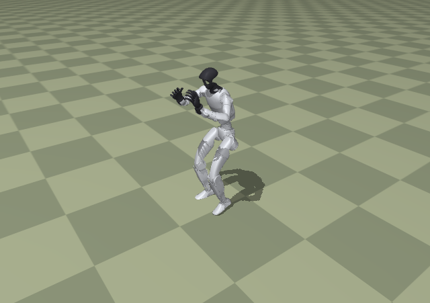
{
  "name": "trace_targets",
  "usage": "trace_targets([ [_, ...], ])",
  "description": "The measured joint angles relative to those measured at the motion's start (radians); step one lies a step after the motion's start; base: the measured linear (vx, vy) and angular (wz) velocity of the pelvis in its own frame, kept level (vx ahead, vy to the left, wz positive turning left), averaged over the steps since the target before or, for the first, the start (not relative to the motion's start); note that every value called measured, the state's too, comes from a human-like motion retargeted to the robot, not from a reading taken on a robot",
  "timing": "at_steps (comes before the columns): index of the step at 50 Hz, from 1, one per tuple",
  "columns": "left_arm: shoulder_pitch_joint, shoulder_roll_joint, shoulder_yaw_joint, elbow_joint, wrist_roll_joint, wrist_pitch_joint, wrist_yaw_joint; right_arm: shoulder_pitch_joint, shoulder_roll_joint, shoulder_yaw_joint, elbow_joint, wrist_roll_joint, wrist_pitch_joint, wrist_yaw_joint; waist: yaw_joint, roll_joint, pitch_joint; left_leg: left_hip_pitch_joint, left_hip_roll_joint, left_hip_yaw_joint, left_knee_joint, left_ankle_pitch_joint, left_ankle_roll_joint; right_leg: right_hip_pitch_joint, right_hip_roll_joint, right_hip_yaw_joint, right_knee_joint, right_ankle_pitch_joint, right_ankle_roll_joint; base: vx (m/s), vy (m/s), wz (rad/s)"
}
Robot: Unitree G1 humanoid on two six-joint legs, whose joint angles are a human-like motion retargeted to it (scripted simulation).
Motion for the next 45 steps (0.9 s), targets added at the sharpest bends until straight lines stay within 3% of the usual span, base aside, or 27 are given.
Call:
trace_targets([
  [2,-0.038,0.128,-0.068,-0.105,-0.188,-0.115,0.054,-0.212,-0.119,0.161,-0.089,-0.007,-0.004,-0.048,-0.015,-0.014,-0.032,0.137,-0.063,-0.013,-0.425,0.336,-0.097,0.156,-0.015,0.029,-0.459,0.406,0.178,-0.49,-0.13,0.14],
  [3,-0.025,0.206,-0.096,-0.167,-0.303,-0.19,0.041,-0.297,-0.18,0.241,-0.136,0.0,-0.017,-0.081,-0.03,-0.033,-0.034,0.236,-0.109,-0.045,-0.67,0.509,-0.178,0.248,-0.039,0.043,-0.675,0.587,0.296,-0.46,-0.3,0.25],
  [4,0.003,0.305,-0.121,-0.224,-0.415,-0.265,-0.011,-0.376,-0.26,0.311,-0.177,-0.002,-0.031,-0.09,-0.027,-0.039,-0.029,0.326,-0.099,-0.108,-0.861,0.592,-0.295,0.314,-0.018,0.012,-0.804,0.646,0.37,-0.43,-0.52,0.01],
  [5,0.037,0.416,-0.143,-0.279,-0.525,-0.34,-0.082,-0.453,-0.347,0.376,-0.215,-0.008,-0.045,-0.086,-0.017,-0.039,-0.019,0.41,-0.062,-0.186,-1.025,0.628,-0.43,0.367,0.027,-0.041,-0.89,0.643,0.422,-0.51,-0.47,-0.28],
  [7,0.125,0.618,-0.13,-0.321,-0.64,-0.418,-0.226,-0.535,-0.602,0.48,-0.295,0.018,-0.127,-0.084,0.031,-0.061,-0.021,0.423,-0.081,-0.184,-1.086,0.492,-0.442,0.398,0.044,-0.102,-0.987,0.497,0.422,-0.66,-0.16,-0.38],
  [8,0.178,0.716,-0.109,-0.306,-0.656,-0.424,-0.287,-0.557,-0.752,0.526,-0.317,0.006,-0.138,-0.07,0.065,-0.073,-0.052,0.418,-0.076,-0.163,-1.086,0.444,-0.442,0.393,0.044,-0.121,-0.987,0.449,0.422,-0.72,-0.08,-0.34],
  [10,0.284,0.842,-0.053,-0.221,-0.617,-0.39,-0.337,-0.546,-1.036,0.586,-0.331,-0.03,-0.126,-0.054,0.127,-0.097,-0.142,0.415,-0.065,-0.108,-1.077,0.434,-0.442,0.396,0.02,-0.166,-0.982,0.498,0.422,-0.62,-0.12,-0.03],
  [12,0.439,0.831,0.068,-0.129,-0.545,-0.325,-0.314,-0.524,-1.271,0.638,-0.301,-0.042,-0.085,-0.029,0.172,-0.107,-0.193,0.433,-0.073,-0.107,-0.945,0.418,-0.438,0.459,-0.033,-0.156,-0.918,0.537,0.422,-0.37,-0.06,0.6],
  [13,0.636,0.777,0.254,-0.106,-0.5,-0.288,-0.3,-0.544,-1.381,0.683,-0.304,-0.042,-0.067,0.006,0.189,-0.095,-0.211,0.436,-0.08,-0.112,-0.852,0.396,-0.426,0.494,-0.054,-0.112,-0.884,0.528,0.422,-0.35,0.14,0.67],
  [15,1.344,0.46,0.917,-0.215,-0.42,-0.223,-0.296,-0.545,-1.472,0.698,-0.33,-0.039,-0.033,0.073,0.119,-0.03,-0.237,0.451,-0.14,-0.107,-0.691,0.371,-0.342,0.562,-0.115,-0.016,-0.813,0.489,0.422,-0.4,0.33,0.77],
  [17,1.687,0.063,1.169,-0.406,-0.417,-0.173,-0.306,-0.501,-1.438,0.698,-0.354,0.01,-0.006,0.154,-0.014,0.038,-0.258,0.487,-0.161,-0.133,-0.579,0.39,-0.317,0.64,-0.122,0.003,-0.76,0.496,0.38,-0.44,0.19,0.72],
  [18,1.703,-0.066,1.128,-0.438,-0.405,-0.157,-0.318,-0.44,-1.464,0.698,-0.38,0.038,0.0,0.204,-0.036,0.075,-0.27,0.514,-0.164,-0.149,-0.549,0.409,-0.331,0.678,-0.121,-0.007,-0.742,0.497,0.36,-0.48,0.08,0.62],
  [20,1.712,-0.311,1.015,-0.478,-0.369,-0.13,-0.362,-0.316,-1.523,0.698,-0.44,0.096,0.004,0.305,-0.075,0.157,-0.277,0.566,-0.158,-0.17,-0.516,0.323,-0.353,0.742,-0.119,-0.038,-0.723,0.327,0.333,-0.56,0.07,0.69],
  [23,1.707,-0.603,0.871,-0.435,-0.261,-0.119,-0.425,-0.196,-1.525,0.698,-0.434,0.146,-0.024,0.382,-0.165,0.295,-0.221,0.589,-0.142,-0.162,-0.468,-0.191,-0.284,0.765,-0.118,-0.085,-0.677,-0.165,0.299,-0.71,0.11,0.88],
  [25,1.644,-0.82,0.714,-0.359,-0.14,-0.068,-0.458,-0.144,-1.494,0.698,-0.372,0.154,-0.014,0.395,-0.238,0.418,-0.132,0.557,-0.122,-0.158,-0.373,-0.425,-0.158,0.712,-0.103,-0.11,-0.527,-0.404,0.187,-0.8,0.15,0.75],
  [26,1.581,-0.938,0.654,-0.297,-0.086,-0.035,-0.438,-0.09,-1.362,0.698,-0.293,0.215,0.005,0.362,-0.31,0.426,-0.074,0.53,-0.147,-0.153,-0.321,-0.458,-0.085,0.65,-0.135,-0.112,-0.386,-0.482,0.134,-0.8,0.14,0.64],
  [27,1.49,-1.034,0.633,-0.233,-0.042,-0.01,-0.403,0.085,-1.12,0.582,-0.174,0.251,0.018,0.311,-0.386,0.409,-0.022,0.486,-0.161,-0.155,-0.263,-0.479,-0.029,0.587,-0.154,-0.12,-0.271,-0.534,0.091,-0.78,0.1,0.68],
  [28,1.344,-1.087,0.689,-0.165,-0.017,0.0,-0.338,0.504,-0.655,0.233,0.025,0.235,0.019,0.225,-0.47,0.341,0.018,0.411,-0.149,-0.172,-0.193,-0.479,-0.007,0.524,-0.147,-0.138,-0.207,-0.533,0.066,-0.7,0.03,0.45],
  [29,1.2,-0.908,0.577,-0.071,-0.041,-0.006,-0.275,0.895,-0.182,-0.122,0.076,0.153,0.022,0.172,-0.355,0.187,0.006,0.387,-0.154,-0.168,-0.196,-0.449,-0.013,0.489,-0.154,-0.134,-0.19,-0.509,0.067,-0.59,-0.05,0.04],
  [30,1.059,-0.612,0.382,0.036,-0.09,-0.02,-0.212,1.273,0.294,-0.481,0.054,0.039,0.026,0.137,-0.14,-0.011,-0.033,0.389,-0.165,-0.154,-0.235,-0.405,-0.032,0.47,-0.167,-0.119,-0.195,-0.473,0.08,-0.48,-0.06,-0.32],
  [33,0.832,-0.623,0.151,0.076,-0.106,-0.07,-0.165,1.067,0.494,-0.339,0.124,0.012,0.007,-0.005,-0.115,-0.021,-0.064,0.467,-0.178,-0.149,-0.517,-0.238,-0.103,0.509,-0.156,-0.11,-0.433,-0.271,0.183,-0.37,0.01,-0.42],
  [38,0.505,-0.594,0.094,0.006,0.002,-0.074,-0.296,0.737,0.579,-0.322,0.034,-0.357,0.046,-0.016,-0.076,0.017,-0.167,0.553,-0.153,-0.118,-0.872,-0.022,-0.218,0.569,-0.109,-0.144,-0.787,0.026,0.296,-0.31,0.05,-0.46],
  [42,0.21,-0.575,0.033,-0.007,0.019,-0.06,-0.254,0.412,0.561,-0.343,-0.029,-0.538,0.093,-0.005,-0.078,0.024,-0.219,0.573,-0.149,-0.11,-0.989,0.007,-0.252,0.575,-0.097,-0.183,-0.875,0.065,0.368,-0.27,0.04,-0.12],
  [45,0.031,-0.518,-0.005,-0.002,0.026,-0.052,-0.277,0.205,0.511,-0.369,-0.036,-0.648,0.12,0.014,-0.082,0.003,-0.226,0.584,-0.157,-0.104,-1.032,0.011,-0.265,0.567,-0.103,-0.187,-0.882,0.05,0.374,-0.22,0.01,-0.03],
])
